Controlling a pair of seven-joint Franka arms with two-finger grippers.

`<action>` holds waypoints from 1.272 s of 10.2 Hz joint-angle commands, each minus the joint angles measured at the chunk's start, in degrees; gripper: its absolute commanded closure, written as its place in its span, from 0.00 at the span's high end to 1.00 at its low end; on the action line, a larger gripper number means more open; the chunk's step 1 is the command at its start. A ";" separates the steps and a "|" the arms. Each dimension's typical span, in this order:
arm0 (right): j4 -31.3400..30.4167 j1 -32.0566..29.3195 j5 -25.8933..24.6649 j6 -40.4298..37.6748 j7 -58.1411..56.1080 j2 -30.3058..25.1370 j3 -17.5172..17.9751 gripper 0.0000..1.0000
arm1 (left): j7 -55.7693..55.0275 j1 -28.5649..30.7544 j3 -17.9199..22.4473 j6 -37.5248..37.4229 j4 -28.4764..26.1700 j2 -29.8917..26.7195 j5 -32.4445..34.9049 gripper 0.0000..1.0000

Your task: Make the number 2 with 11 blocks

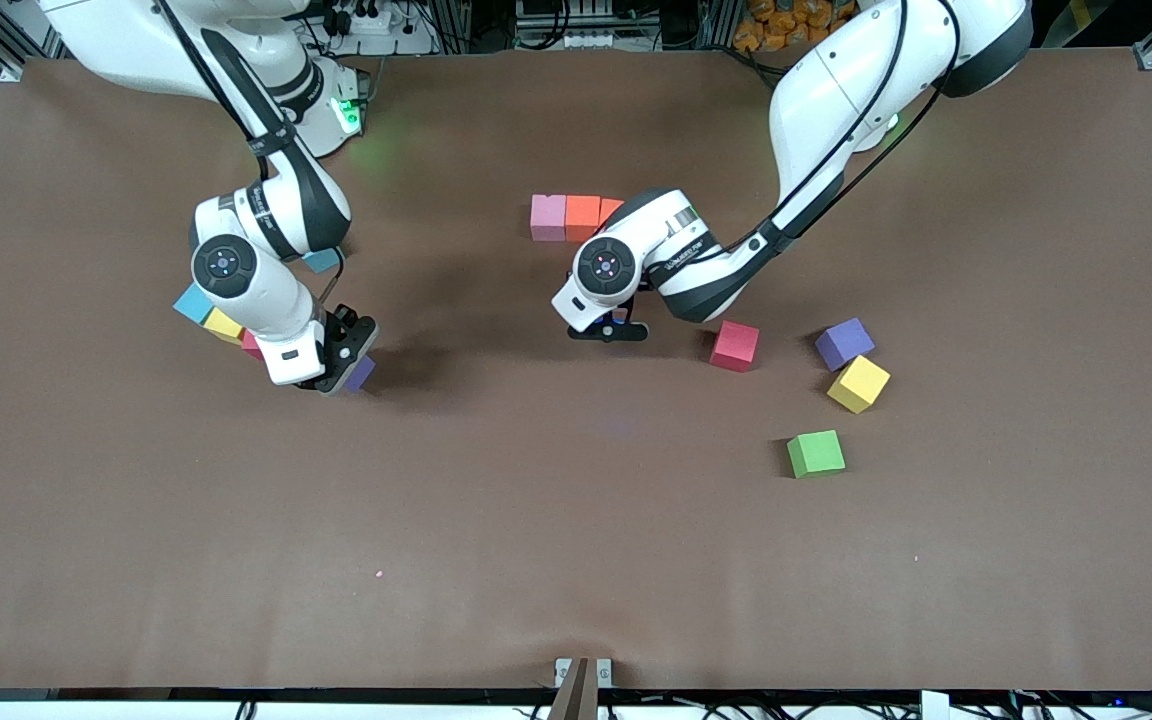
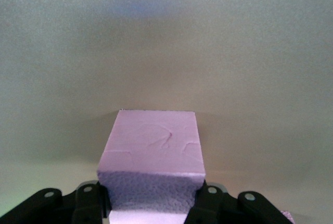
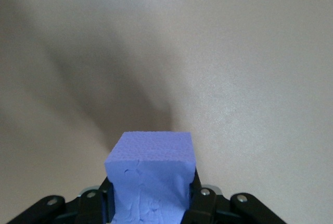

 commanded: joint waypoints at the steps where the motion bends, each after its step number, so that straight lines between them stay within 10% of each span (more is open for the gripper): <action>1: 0.06 -0.62 0.78 -1.08 0.09 -0.83 0.93 0.41 | -1.18 -0.83 0.50 0.36 -2.80 0.69 1.33 0.35; 6: 0.33 -0.62 0.78 -1.08 -0.08 -0.83 1.02 0.40 | -1.18 -0.83 0.85 0.36 -2.71 0.69 1.33 0.56; 7: 0.50 -0.54 0.78 -1.08 -0.26 -0.83 1.02 0.40 | -1.09 -0.83 0.85 0.45 -2.71 0.69 1.42 1.00; 13: 1.47 -0.27 0.52 -1.08 -5.08 -0.83 2.16 0.40 | -3.46 -0.66 0.58 -1.74 -0.79 -0.71 1.69 1.00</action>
